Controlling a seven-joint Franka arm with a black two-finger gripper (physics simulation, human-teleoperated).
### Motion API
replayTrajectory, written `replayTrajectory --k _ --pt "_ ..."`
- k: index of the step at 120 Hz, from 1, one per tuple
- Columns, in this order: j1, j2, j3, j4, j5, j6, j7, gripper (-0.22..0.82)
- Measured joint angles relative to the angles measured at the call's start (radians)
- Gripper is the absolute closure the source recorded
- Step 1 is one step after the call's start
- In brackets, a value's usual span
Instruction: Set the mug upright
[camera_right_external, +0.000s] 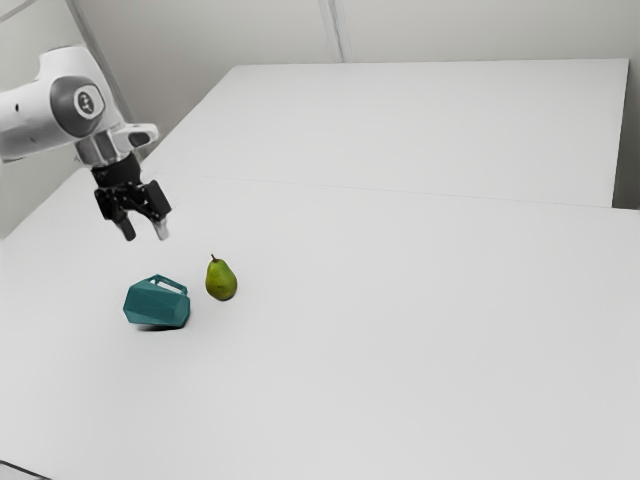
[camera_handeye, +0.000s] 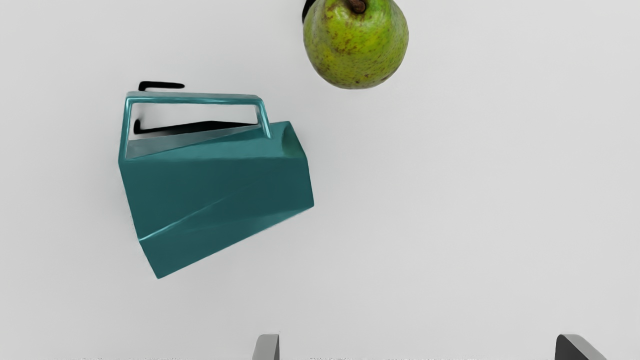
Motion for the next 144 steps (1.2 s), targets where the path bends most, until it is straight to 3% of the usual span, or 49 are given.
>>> replayTrajectory --k 40,83,115,144 --pt "0.018 0.017 0.142 -0.091 -0.027 0.007 0.124 0.0" --pt "0.089 0.141 0.148 -0.116 -0.115 0.109 0.304 0.0" --pt "0.099 0.165 0.148 -0.138 -0.264 0.241 0.47 0.0" --pt "0.121 0.178 0.148 -0.177 -0.393 0.28 0.596 0.0"
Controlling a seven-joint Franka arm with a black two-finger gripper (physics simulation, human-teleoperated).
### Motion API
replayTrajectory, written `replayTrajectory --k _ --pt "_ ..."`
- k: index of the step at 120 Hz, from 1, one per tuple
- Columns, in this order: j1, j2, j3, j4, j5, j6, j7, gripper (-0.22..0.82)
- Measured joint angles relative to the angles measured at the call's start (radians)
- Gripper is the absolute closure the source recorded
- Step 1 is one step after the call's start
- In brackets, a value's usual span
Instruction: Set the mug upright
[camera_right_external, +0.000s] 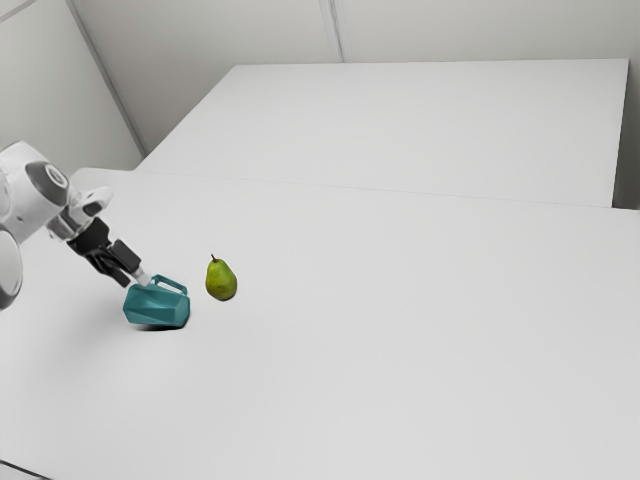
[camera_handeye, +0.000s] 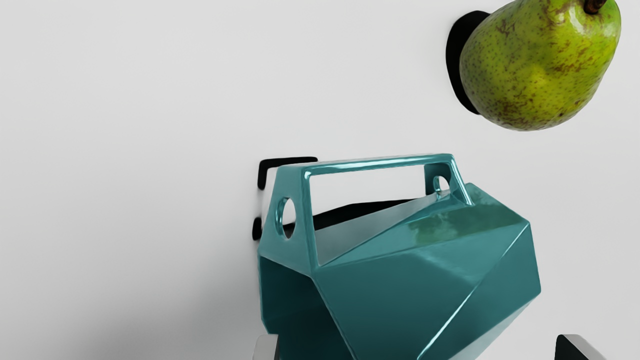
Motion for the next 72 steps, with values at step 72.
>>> replayTrajectory --k 72 --pt "0.041 0.018 0.0 -0.063 -0.168 -0.043 0.171 0.0"
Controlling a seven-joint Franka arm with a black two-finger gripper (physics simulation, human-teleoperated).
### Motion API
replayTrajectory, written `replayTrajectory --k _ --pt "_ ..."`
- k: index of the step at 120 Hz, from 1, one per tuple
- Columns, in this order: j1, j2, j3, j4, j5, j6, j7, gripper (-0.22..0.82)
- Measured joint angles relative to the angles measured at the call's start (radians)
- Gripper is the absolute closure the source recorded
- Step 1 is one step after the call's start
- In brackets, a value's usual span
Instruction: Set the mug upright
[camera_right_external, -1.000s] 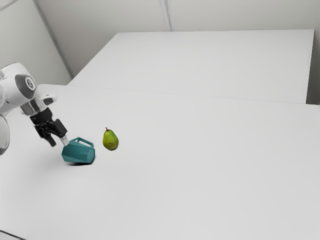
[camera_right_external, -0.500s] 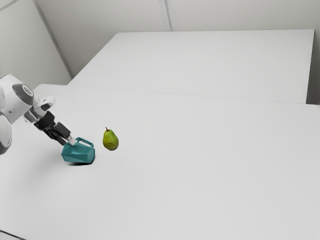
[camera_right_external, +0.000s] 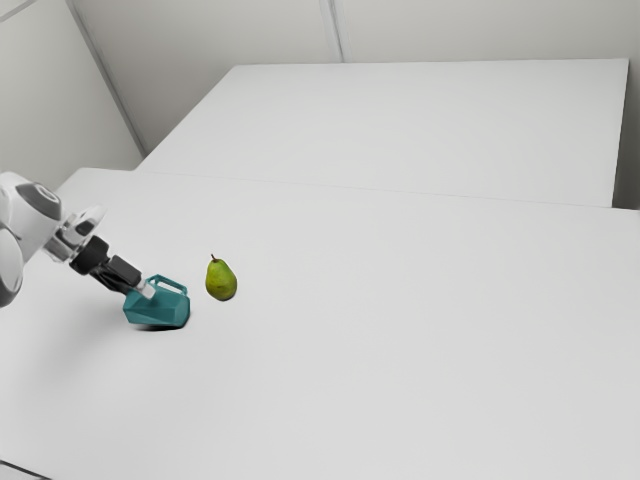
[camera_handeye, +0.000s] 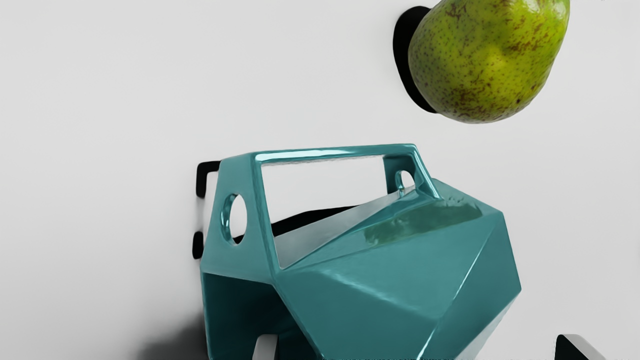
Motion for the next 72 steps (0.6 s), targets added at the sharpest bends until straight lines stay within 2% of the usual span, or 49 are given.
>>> replayTrajectory --k 72 --pt "0.079 0.027 0.005 -0.003 -0.112 -0.133 0.064 0.0"
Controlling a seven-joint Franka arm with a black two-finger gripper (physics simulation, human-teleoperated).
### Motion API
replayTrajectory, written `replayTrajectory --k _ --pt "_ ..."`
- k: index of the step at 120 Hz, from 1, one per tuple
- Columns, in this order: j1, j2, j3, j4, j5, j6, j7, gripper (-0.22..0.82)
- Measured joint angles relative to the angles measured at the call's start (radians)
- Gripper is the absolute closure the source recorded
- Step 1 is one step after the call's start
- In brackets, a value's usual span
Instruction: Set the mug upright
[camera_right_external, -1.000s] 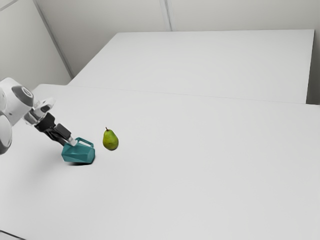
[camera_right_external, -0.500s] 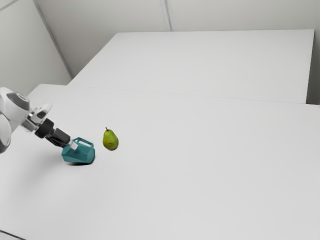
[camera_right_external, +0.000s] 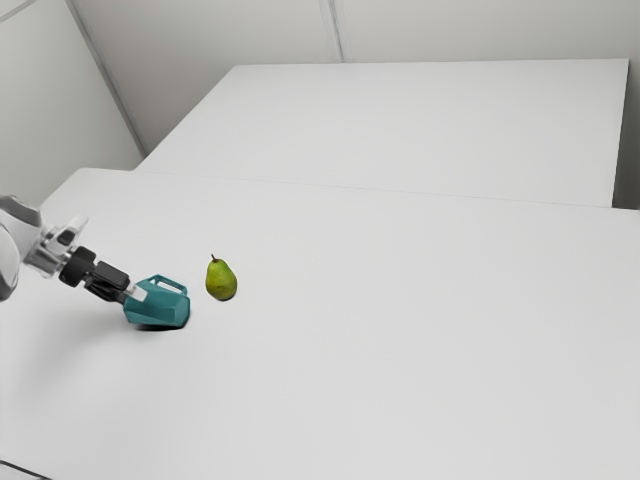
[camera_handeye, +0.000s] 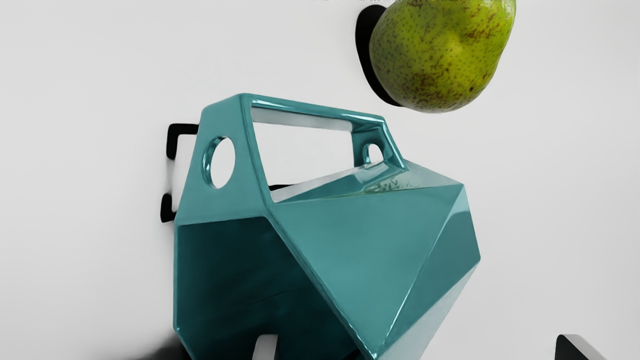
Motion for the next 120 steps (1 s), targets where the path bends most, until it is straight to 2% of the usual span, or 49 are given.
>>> replayTrajectory --k 44,59,81,120 --pt "0.015 0.019 0.0 -0.001 -0.068 -0.06 0.017 0.0" --pt "0.014 0.023 -0.001 -0.001 -0.083 -0.071 0.022 0.03" --pt "0.012 0.023 -0.001 -0.003 -0.094 -0.078 0.027 0.13" --pt "0.01 0.023 -0.001 -0.009 -0.105 -0.081 0.034 0.4"
